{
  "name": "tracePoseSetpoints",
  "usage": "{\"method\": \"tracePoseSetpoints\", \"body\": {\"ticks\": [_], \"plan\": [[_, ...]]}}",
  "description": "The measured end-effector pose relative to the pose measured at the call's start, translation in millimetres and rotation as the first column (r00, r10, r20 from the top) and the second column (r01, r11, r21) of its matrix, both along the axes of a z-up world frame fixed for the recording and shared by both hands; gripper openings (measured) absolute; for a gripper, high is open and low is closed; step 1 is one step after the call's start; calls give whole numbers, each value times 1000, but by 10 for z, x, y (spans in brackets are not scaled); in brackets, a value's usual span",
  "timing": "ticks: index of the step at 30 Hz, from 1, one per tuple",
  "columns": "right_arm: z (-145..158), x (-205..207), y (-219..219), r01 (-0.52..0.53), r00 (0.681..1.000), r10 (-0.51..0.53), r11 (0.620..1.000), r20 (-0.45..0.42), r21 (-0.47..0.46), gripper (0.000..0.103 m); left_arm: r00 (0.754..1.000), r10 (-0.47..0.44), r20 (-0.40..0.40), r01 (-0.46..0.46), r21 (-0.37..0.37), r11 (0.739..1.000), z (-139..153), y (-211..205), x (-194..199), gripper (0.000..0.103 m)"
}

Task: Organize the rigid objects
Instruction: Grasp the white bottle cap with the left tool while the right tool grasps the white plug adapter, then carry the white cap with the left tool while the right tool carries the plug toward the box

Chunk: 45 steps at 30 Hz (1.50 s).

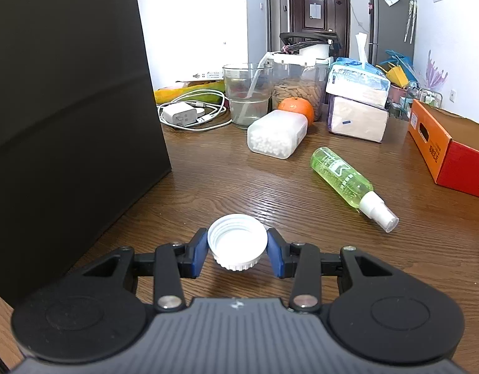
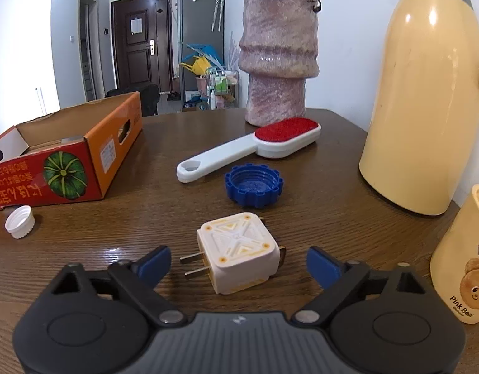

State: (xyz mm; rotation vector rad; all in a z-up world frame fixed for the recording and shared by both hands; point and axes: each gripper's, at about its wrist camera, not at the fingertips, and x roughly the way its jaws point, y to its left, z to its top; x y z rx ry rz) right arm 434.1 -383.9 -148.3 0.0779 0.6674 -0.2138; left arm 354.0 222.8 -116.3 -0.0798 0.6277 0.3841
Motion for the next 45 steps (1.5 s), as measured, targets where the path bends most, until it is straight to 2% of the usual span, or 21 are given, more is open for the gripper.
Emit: {"method": "tracePoseSetpoints", "body": {"ticks": [3,5,11,19,27,45], "plan": [[-14,18,-11,-1,1000,1,1000,-6,9,83,1000,-1,1,1,-4,1000,1,-19,5,41],[-9,9,2,-12,1000,12,1000,3,5,68,1000,-5,2,5,-5,1000,-3,-39,3,41],[7,-11,26,-18,1000,19,1000,17,-10,68,1000,-11,5,11,-11,1000,2,-82,-16,41],[81,-170,142,-12,996,18,998,90,-65,68,999,-33,6,34,-9,999,9,-180,-24,41],[162,-330,327,-38,988,47,997,144,-65,68,997,-66,45,67,-18,998,74,-378,-90,41],[454,-794,1115,-205,945,210,978,249,-49,68,977,-194,86,197,-26,980,242,-1131,-255,41]]}}
